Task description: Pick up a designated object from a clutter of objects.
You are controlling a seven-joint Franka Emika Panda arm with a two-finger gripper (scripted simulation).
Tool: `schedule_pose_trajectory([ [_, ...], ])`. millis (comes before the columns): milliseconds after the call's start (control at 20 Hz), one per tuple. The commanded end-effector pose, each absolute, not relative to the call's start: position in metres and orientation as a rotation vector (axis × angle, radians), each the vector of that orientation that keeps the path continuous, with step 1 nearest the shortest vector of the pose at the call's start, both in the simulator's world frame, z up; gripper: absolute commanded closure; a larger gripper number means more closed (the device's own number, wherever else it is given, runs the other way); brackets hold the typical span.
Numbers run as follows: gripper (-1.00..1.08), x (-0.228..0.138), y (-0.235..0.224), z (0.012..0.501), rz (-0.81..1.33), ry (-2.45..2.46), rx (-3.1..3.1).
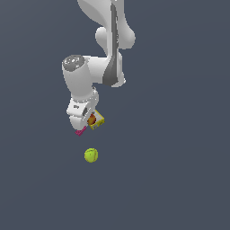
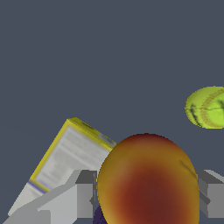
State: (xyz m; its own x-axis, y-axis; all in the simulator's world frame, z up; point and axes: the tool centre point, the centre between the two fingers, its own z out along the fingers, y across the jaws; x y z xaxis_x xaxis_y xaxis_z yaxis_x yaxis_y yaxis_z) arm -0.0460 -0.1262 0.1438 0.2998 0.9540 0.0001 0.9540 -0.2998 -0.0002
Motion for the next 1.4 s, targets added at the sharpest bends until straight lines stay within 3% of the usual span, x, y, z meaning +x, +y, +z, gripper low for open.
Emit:
schedule_pose_trajectory([
  [0, 1.08, -0.055, -0.122, 0.163, -0.001, -1.859, -2.533],
  [1350, 1.08, -0.139, -0.075, 0.365, 0.001, -1.859, -2.533],
])
